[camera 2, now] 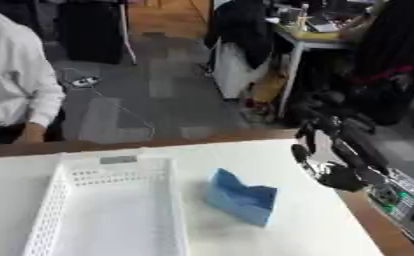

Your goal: Pick up objects on the table and place them in the box.

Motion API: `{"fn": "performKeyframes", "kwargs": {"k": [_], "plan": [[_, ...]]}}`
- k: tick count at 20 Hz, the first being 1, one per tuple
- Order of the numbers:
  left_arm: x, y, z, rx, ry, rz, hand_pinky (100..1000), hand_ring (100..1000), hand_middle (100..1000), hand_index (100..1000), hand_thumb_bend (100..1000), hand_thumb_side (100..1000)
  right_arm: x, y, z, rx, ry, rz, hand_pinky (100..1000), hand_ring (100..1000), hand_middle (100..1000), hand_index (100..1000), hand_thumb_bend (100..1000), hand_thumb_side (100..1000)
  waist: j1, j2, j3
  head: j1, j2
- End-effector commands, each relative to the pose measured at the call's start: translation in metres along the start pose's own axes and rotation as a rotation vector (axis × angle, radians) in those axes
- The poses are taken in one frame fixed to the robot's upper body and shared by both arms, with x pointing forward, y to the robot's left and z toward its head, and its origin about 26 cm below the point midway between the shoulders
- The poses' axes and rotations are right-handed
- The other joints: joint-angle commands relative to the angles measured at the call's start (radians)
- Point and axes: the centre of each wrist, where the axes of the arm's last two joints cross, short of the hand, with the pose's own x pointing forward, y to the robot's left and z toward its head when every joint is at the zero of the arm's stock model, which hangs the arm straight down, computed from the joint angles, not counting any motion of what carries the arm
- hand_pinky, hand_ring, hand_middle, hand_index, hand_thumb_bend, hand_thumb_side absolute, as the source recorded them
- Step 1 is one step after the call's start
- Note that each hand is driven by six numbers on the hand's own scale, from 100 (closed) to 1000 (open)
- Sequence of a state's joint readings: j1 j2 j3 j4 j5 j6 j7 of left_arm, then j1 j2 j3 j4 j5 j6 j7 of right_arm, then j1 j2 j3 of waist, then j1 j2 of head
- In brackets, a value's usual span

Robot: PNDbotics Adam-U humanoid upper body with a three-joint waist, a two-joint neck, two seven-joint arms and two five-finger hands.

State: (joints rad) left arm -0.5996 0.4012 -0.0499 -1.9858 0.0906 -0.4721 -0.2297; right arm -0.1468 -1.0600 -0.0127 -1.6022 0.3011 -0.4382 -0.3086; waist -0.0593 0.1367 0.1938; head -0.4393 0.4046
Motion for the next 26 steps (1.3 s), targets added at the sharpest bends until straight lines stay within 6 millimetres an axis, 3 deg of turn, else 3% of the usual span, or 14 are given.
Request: {"fn": "performKeyframes", "kwargs": {"k": [1,10,20,26], "plan": [[0.004,0.002,-0.006,-0.013,-0.027,-0.013,452,372,523,600,688,815,-0.003,-0.008,-0.008,0.028,-0.019,0.069,925,611,265,1000,250,841,0.003,-0.009,-0.002,-0.035,-0.010],[0.004,0.002,-0.006,-0.017,-0.028,-0.012,452,372,523,601,689,817,-0.004,0.004,-0.013,0.072,-0.013,0.128,941,617,224,1000,246,864,0.005,-0.007,0.000,-0.037,-0.002],[0.004,0.001,-0.009,-0.023,-0.032,-0.018,453,373,524,601,688,820,0.002,0.023,-0.021,0.108,-0.023,0.063,921,590,190,1000,223,880,0.005,-0.004,0.008,-0.015,0.014],[0.004,0.001,-0.013,-0.030,-0.038,-0.023,454,372,524,602,693,824,0.003,0.026,-0.025,0.119,-0.033,0.061,922,590,186,1000,221,888,0.006,0.004,0.014,-0.018,0.002]]}}
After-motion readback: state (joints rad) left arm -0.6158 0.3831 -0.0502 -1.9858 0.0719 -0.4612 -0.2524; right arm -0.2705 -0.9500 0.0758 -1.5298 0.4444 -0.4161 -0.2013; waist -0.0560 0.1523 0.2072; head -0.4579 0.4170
